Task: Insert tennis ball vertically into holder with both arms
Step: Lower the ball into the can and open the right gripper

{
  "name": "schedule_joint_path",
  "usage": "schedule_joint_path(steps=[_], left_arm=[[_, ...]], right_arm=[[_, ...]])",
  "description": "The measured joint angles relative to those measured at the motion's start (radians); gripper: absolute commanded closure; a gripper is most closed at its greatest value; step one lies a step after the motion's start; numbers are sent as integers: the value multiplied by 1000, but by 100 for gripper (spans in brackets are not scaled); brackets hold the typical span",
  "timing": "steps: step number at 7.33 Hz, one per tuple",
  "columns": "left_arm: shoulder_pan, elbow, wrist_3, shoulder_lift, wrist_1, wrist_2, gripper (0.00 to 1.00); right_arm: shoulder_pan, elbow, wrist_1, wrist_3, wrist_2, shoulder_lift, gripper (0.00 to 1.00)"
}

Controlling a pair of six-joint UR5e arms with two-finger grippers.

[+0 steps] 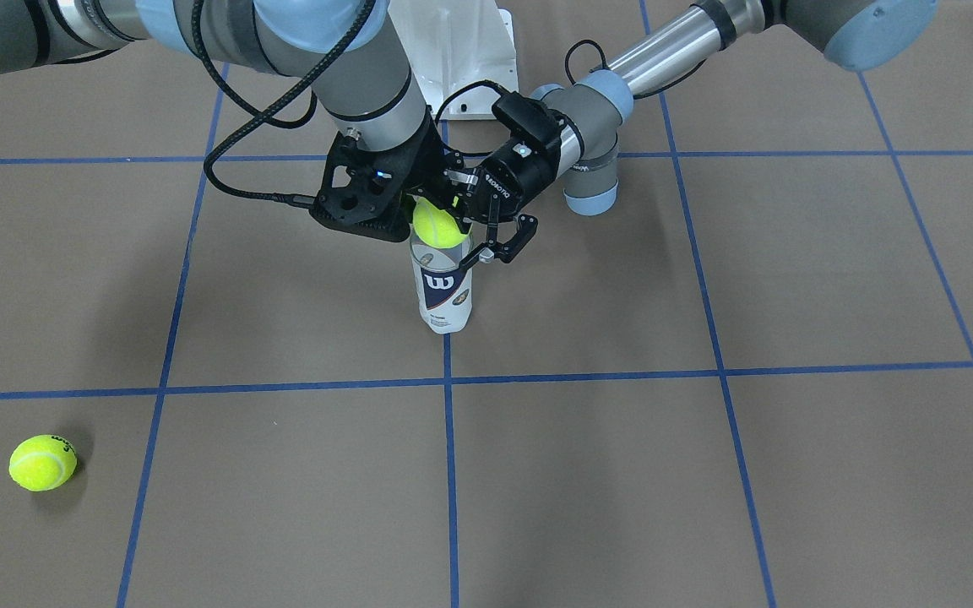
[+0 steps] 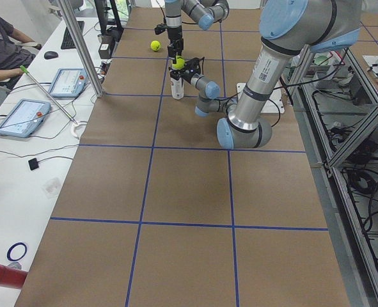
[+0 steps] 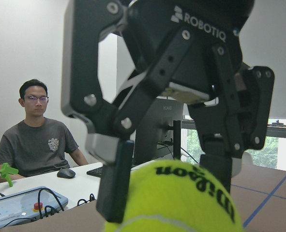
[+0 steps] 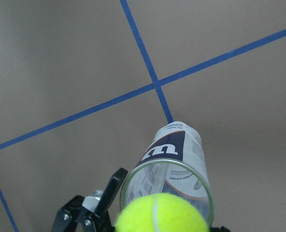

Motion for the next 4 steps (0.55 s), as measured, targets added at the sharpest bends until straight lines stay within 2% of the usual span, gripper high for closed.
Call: schedule_joint_path(steps=[2,3,4], left_arm=[[0,5,0,0,0,4,1],[1,9,0,-1,0,15,1],[2,14,0,-1,0,26,1]], right_arm=[[-6,-2,1,0,-9,0,100],[-7,-3,1,-1,-11,-1,80],[-7,-4,2,-3,-11,-1,34]])
